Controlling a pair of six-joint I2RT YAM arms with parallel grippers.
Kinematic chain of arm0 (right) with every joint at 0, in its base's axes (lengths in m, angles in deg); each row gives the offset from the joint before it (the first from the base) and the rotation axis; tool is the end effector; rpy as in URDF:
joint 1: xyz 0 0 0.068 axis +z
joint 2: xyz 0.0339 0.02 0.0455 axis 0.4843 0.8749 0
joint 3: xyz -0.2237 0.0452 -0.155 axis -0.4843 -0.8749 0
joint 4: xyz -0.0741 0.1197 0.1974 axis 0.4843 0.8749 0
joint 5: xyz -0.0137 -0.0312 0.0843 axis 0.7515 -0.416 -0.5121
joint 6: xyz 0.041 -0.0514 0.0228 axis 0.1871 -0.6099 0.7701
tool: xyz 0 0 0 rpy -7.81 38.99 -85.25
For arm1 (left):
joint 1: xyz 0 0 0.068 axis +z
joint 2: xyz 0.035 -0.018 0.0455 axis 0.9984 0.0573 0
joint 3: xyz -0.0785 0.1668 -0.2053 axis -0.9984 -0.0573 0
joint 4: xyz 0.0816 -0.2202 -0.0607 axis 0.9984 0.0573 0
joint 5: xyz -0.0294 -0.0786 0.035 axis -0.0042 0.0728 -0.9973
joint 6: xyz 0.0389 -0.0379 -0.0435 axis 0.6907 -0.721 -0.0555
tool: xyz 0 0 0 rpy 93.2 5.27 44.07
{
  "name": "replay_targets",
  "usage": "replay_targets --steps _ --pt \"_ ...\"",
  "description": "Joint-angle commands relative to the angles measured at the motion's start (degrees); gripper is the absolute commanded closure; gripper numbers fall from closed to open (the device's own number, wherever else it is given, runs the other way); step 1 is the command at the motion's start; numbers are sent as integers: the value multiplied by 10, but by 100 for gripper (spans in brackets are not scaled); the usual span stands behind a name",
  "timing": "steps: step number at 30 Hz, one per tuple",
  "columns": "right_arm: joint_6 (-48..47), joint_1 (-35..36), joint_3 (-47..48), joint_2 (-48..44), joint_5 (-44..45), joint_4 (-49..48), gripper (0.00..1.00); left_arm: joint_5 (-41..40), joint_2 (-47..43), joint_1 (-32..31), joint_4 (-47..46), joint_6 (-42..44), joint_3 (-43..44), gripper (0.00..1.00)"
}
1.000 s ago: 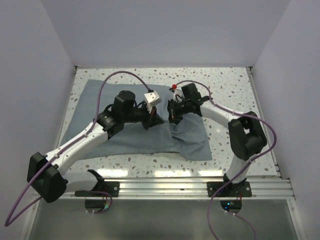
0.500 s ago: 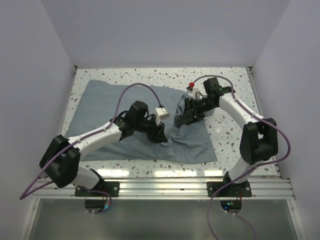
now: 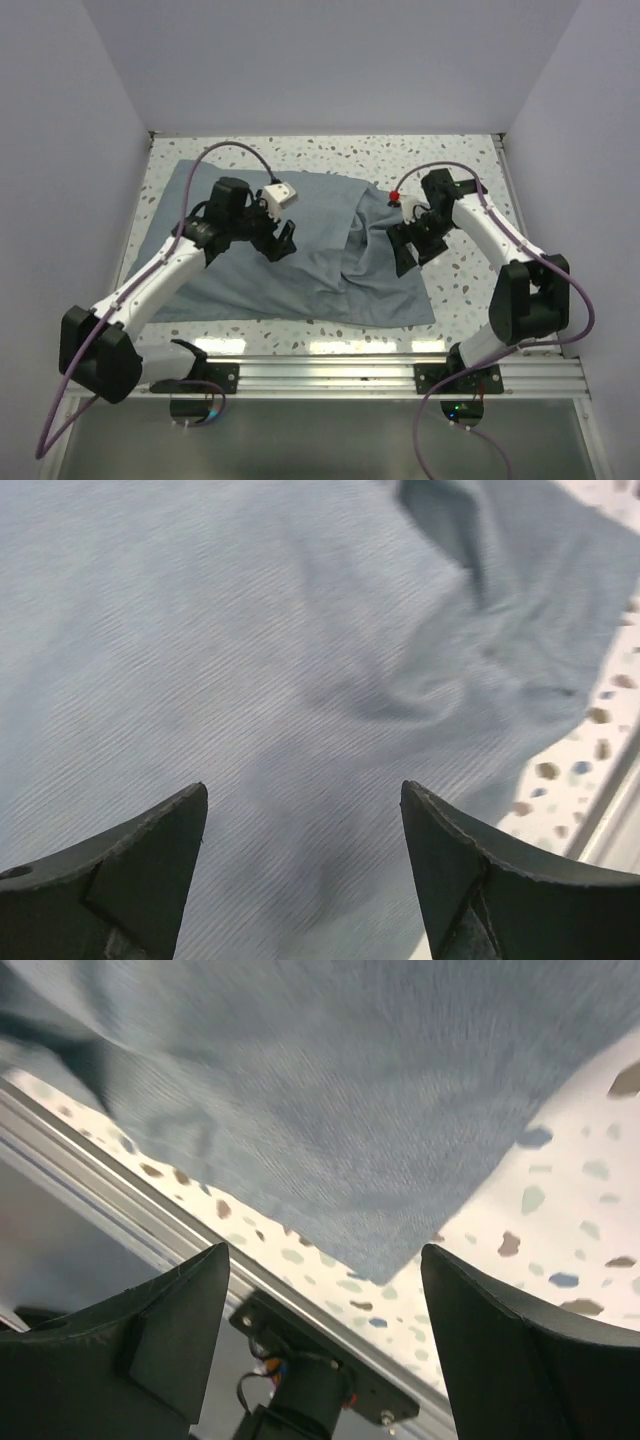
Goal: Put the pillow into the pillowcase
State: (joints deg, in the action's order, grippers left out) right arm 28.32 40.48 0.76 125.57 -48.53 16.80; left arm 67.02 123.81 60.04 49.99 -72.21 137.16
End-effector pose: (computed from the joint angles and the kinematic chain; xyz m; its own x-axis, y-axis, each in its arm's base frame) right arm 0.2596 0.0747 0.2435 -0.8531 -0.4630 -0.2405 -0.5199 0.7934 0.3166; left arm 0.2311 -0.1444 0.2812 -0.4558 0.3993 -0.7955 0.7934 0.5873 -0.1598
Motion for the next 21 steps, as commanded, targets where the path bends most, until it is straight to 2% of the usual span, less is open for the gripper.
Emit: replay_targets --steps 1,3,5,7,8,9,10,12,15,16,17,19,21 --pt "-29 -6 -48 9 80 4 19 -78 -38 42 114 71 -6 18" --pt "-32 -7 -60 19 90 -13 19 -101 -39 84 118 85 -28 18" --pt "-33 -13 -67 35 101 -26 19 -128 -26 90 105 101 -59 18" --pt "-34 -28 -61 47 99 -29 19 -131 28 90 72 112 -70 16" --pt "-38 -36 -58 56 88 -27 4 -120 57 89 68 112 -62 16" --pt "-46 -44 -55 59 84 -25 1 -111 118 88 50 111 -53 15" --pt "-61 -60 -53 58 85 -27 1 -107 174 76 24 97 -24 14" --pt "-76 -86 -53 52 88 -30 1 -107 224 53 -7 83 11 13" --pt "-105 -113 -61 39 105 -34 1 -127 331 -4 -34 43 120 13" --pt "-111 -129 -61 38 109 -33 2 -127 358 -20 -31 6 192 13" --pt "-115 -136 -60 36 112 -26 1 -112 404 -26 -26 -11 227 13" --pt "-128 -159 -60 28 114 -22 1 -100 434 -34 -16 -51 304 13" --pt "-143 -173 -67 17 120 -22 2 -95 446 -34 -17 -55 342 11"
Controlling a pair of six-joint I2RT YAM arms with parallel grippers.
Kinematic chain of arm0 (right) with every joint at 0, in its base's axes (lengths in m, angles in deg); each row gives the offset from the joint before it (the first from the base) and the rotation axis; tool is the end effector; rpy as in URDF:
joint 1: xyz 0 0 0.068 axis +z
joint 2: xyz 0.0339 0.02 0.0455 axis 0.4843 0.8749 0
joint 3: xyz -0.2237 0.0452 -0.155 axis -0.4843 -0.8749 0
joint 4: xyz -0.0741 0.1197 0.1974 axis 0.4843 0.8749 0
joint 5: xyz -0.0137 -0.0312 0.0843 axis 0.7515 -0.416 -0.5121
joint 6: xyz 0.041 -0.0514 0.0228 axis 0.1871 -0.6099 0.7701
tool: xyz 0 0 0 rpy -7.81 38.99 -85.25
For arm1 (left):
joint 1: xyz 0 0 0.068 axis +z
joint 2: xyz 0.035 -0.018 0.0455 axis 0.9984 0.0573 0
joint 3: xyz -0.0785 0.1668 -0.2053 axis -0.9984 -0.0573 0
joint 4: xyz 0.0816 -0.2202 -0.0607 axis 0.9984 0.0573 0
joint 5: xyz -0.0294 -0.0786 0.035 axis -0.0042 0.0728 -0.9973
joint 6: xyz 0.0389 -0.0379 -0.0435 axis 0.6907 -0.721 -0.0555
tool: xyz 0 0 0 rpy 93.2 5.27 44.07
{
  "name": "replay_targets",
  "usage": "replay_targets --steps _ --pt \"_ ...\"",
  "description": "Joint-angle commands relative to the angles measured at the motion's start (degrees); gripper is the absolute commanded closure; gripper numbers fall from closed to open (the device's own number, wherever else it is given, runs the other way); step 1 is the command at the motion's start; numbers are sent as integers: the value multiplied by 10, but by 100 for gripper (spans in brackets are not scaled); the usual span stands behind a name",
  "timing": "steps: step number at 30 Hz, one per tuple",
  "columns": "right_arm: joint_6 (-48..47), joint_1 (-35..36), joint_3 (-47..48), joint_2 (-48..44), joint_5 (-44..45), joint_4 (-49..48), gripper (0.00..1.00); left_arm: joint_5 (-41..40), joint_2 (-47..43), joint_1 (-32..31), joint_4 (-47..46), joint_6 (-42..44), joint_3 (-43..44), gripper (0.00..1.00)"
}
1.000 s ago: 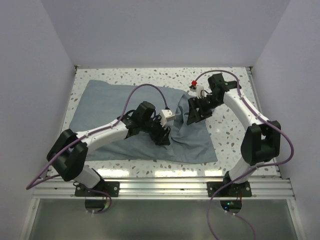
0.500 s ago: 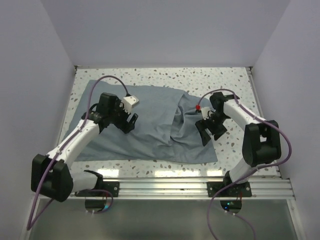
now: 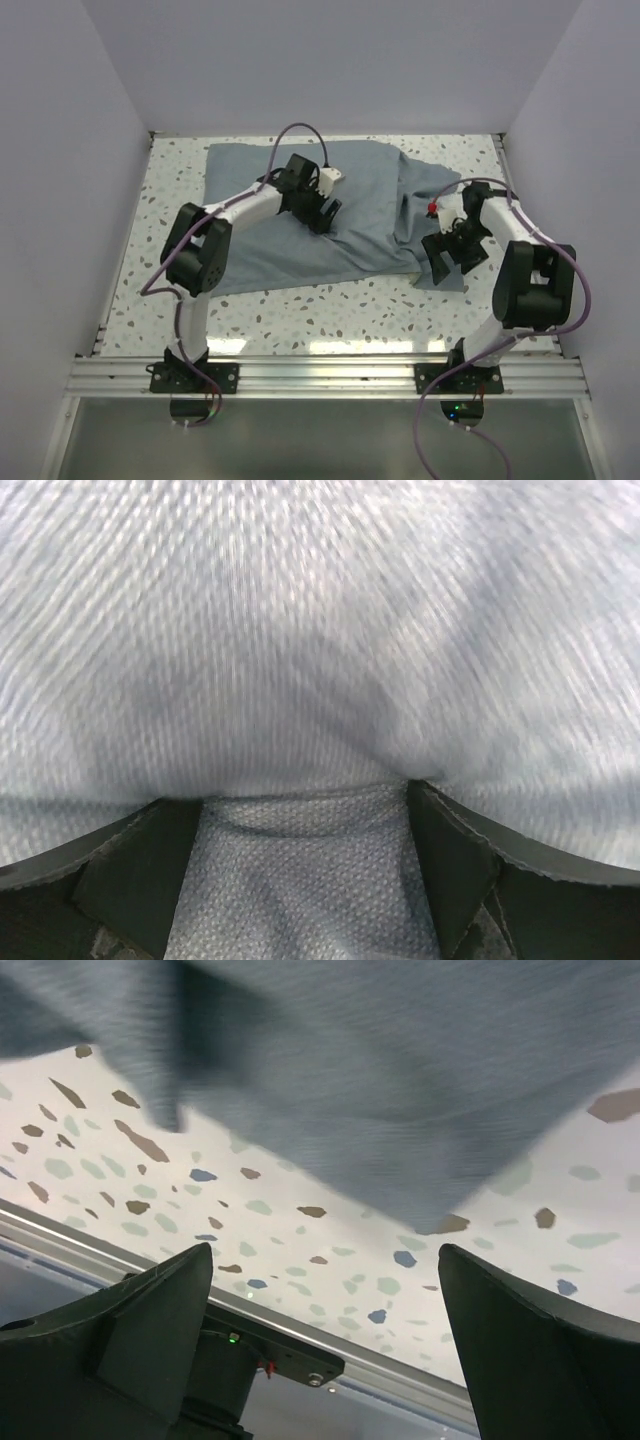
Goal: Put the pillow into the pillowcase
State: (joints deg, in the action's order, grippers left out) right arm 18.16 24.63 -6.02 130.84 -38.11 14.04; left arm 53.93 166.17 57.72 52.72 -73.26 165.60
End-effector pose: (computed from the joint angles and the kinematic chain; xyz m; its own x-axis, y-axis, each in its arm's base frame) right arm 0.2658 -0.0086 0.1901 -0.9177 -0.3911 -0.0698 -0.3970 0.8969 0.1946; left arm 0.3700 -0.2201 0.1820 -0.6405 0.5240 -0.5614 0.6867 0.7181 -0.1131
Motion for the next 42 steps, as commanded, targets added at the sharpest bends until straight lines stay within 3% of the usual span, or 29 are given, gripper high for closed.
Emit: replay_targets --steps 1,5,14,21,24,26,28,31,34,35,37,39,40,42 --pt "-45 -18 -3 -40 18 2 1 29 19 -9 -41 -38 62 11" --pt "-67 -23 -21 -55 40 -56 1 41 -80 24 -11 1 12 8" --pt "-127 -52 -35 -12 52 -170 2 56 -326 184 99 129 -241 4" --pt "-59 -51 -32 72 57 -234 1 23 -355 259 89 166 -361 0" --pt "-39 -51 -33 93 51 -241 5 -35 -348 270 51 164 -395 0" --pt "-36 -51 -33 95 50 -234 13 -107 -337 272 26 164 -413 0" --pt "-39 -51 -39 95 52 -229 25 -124 -340 289 20 172 -430 0" --pt "-48 -51 -46 99 51 -215 34 -119 -360 319 27 188 -444 0" --pt "-54 -51 -55 104 36 -206 56 -118 -369 336 44 206 -454 0" --pt "-55 -51 -55 105 27 -195 75 -115 -368 341 44 208 -459 0" --pt "-55 -52 -53 104 9 -171 97 -111 -355 354 38 217 -475 2" --pt "-52 -54 -45 93 -22 -152 100 -99 -342 367 23 219 -486 17" --pt "-49 -57 -41 75 -36 -135 100 -83 -332 372 18 220 -485 31" --pt "-43 -70 -17 49 -83 -115 100 -63 -327 385 23 228 -462 51"
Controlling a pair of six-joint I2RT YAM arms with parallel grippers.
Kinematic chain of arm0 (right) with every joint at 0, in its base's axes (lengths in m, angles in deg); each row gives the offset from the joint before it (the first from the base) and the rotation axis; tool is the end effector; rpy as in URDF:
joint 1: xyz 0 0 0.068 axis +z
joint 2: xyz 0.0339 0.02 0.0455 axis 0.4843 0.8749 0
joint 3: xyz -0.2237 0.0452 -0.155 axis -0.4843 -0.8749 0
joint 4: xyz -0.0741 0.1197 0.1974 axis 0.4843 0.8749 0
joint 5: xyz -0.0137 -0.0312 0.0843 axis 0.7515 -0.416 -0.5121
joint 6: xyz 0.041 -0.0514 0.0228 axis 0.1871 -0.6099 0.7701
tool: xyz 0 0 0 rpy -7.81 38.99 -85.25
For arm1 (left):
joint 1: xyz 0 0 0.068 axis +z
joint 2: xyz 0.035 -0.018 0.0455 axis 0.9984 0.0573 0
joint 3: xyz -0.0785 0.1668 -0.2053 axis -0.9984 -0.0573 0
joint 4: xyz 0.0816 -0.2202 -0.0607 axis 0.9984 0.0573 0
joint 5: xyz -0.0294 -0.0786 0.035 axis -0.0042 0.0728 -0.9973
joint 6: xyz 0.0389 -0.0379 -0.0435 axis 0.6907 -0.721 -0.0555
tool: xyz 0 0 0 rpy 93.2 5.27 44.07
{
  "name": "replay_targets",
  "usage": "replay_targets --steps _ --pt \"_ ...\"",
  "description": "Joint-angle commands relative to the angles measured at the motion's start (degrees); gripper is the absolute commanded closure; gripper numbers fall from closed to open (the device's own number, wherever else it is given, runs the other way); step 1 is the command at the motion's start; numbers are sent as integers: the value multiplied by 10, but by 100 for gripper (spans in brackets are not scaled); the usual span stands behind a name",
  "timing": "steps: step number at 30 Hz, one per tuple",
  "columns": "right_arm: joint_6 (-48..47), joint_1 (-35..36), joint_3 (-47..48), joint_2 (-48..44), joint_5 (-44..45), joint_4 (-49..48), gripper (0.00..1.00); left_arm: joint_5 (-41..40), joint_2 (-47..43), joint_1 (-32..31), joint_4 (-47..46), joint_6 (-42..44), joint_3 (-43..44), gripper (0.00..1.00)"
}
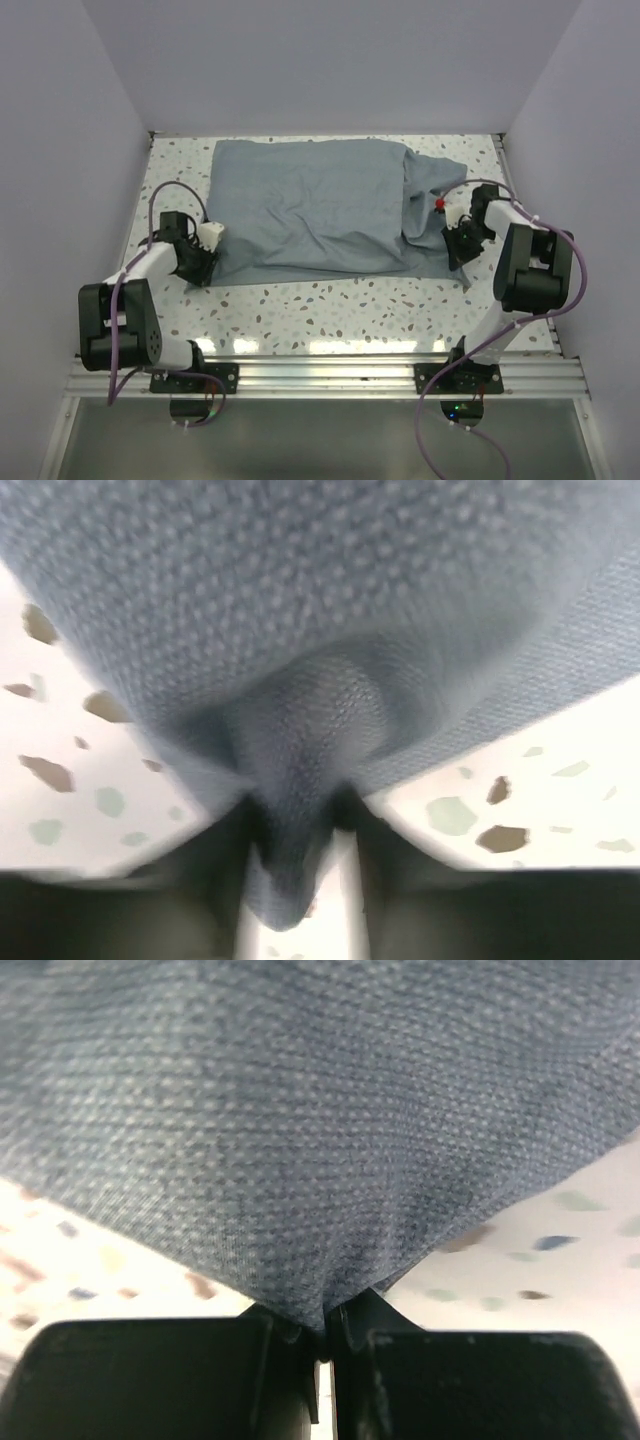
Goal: Put the pillow into the pillowcase
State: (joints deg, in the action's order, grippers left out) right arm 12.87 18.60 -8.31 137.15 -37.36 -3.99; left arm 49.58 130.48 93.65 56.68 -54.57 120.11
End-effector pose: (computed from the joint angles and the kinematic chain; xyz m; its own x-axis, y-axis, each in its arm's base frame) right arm 0.3015 -0.0441 0.1538 -0.8979 -0.3832 -0.2167 -0.4084 0.9088 0.0851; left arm 0.2260 0.0185 0.1538 -0.8657 0.3530 -0.3550 0.3725 0.9279 0.0143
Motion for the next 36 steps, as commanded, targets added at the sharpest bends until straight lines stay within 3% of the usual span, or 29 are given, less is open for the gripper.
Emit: replay_targets --steps 1,4,8,14,18,22,29,32,36 --pt "14 -21 19 -39 -107 91 100 3 24 31 1 43 9 72" --pt "35 -42 91 -76 -169 125 100 52 2 48 47 33 112 100" --pt "105 -81 235 -117 -242 141 100 98 -20 54 83 2 289 100" --pt "230 -152 358 -174 -343 101 100 117 -73 59 92 -41 419 100" --pt "320 -236 386 -240 -414 36 100 80 -177 70 36 -90 428 100" --pt "455 -307 388 -306 -436 -94 100 38 -222 76 -20 -129 469 100" --pt "521 -311 444 -240 -356 -177 100 28 -160 75 -59 -134 573 100" --pt "516 -306 448 -189 -337 -176 100 59 -131 76 -85 -129 533 100" --pt "458 -233 409 -154 -298 -168 100 92 -84 74 -139 -151 456 100"
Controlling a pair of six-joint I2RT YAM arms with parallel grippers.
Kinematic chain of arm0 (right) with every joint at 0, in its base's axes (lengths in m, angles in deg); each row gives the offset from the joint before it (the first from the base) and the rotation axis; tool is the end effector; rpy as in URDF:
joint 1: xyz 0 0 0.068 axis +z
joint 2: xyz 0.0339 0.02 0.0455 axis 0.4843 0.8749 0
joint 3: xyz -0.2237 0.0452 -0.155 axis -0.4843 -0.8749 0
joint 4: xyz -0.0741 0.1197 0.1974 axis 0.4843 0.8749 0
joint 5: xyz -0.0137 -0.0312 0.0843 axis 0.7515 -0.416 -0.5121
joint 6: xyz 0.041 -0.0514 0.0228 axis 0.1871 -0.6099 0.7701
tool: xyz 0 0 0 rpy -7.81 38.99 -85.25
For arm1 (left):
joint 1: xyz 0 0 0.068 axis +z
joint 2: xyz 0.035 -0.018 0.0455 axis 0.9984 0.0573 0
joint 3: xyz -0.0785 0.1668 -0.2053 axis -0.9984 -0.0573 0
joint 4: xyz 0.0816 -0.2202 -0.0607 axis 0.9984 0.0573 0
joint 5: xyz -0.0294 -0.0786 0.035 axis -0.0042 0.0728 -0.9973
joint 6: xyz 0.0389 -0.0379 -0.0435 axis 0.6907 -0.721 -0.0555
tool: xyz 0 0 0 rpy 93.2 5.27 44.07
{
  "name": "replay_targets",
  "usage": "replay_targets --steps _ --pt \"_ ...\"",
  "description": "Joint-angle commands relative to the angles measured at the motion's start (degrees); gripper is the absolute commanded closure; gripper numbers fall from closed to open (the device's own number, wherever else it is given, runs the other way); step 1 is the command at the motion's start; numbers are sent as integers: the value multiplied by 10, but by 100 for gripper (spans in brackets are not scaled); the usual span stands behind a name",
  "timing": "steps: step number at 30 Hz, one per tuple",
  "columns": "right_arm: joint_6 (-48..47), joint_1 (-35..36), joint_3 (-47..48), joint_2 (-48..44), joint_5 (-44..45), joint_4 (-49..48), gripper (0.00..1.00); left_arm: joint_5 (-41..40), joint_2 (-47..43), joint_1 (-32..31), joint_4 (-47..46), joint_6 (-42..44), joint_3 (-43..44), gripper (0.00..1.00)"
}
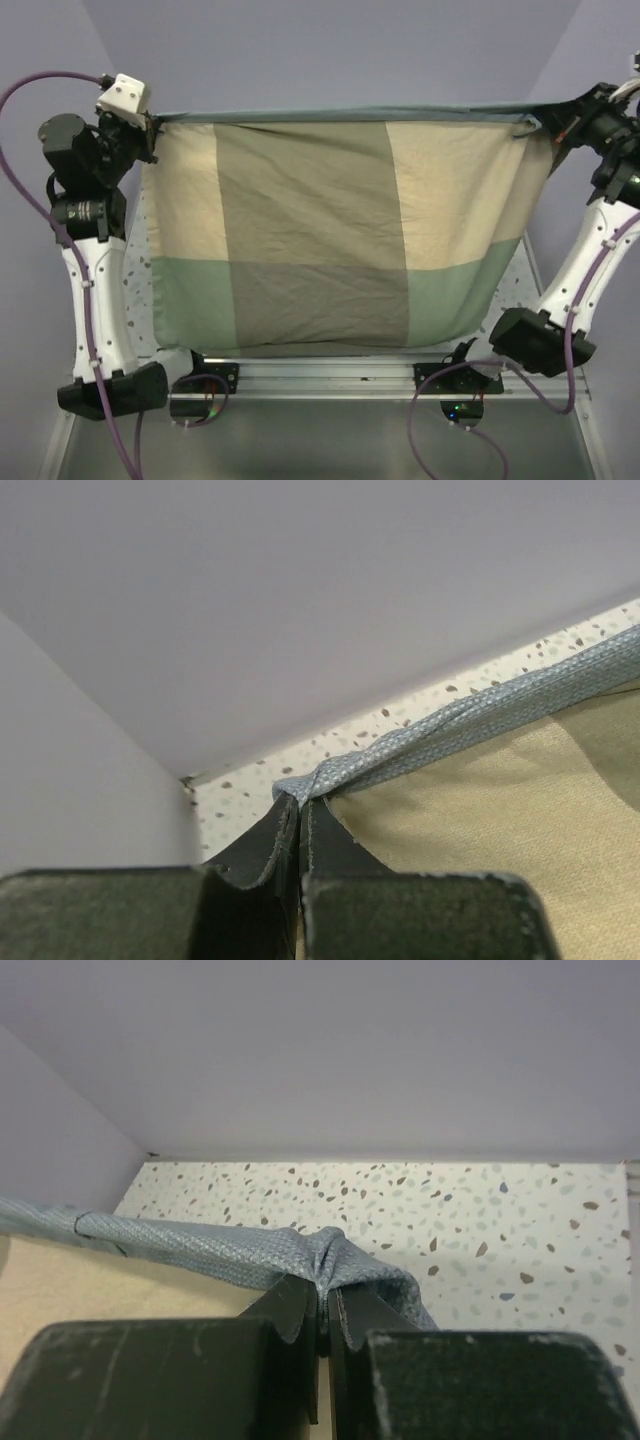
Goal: Put the pillow into the pillowcase
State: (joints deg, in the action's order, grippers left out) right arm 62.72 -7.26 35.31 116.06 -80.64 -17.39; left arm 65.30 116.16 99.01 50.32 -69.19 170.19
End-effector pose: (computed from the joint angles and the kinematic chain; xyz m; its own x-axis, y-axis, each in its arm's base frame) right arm 0.2354 -0.1155 0.5222 -0.1444 0.3118 -0.9391 -0.2797 0.8975 0.3410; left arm 0.2175 0.0231 0.5026 0.0405 0.2148 -0.9758 0.2145 0.9520 0.2185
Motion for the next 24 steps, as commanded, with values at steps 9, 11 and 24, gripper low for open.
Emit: replay_targets --steps 9,11,24 --pt "-115 208 -41 294 383 -77 100 -94 344 -29 -143 -15 15 96" --pt "-107 214 80 364 447 -28 51 -115 472 -35 -93 -28 167 60" --pt "-239 203 79 295 403 91 1 -86 448 -37 82 -2 199 0"
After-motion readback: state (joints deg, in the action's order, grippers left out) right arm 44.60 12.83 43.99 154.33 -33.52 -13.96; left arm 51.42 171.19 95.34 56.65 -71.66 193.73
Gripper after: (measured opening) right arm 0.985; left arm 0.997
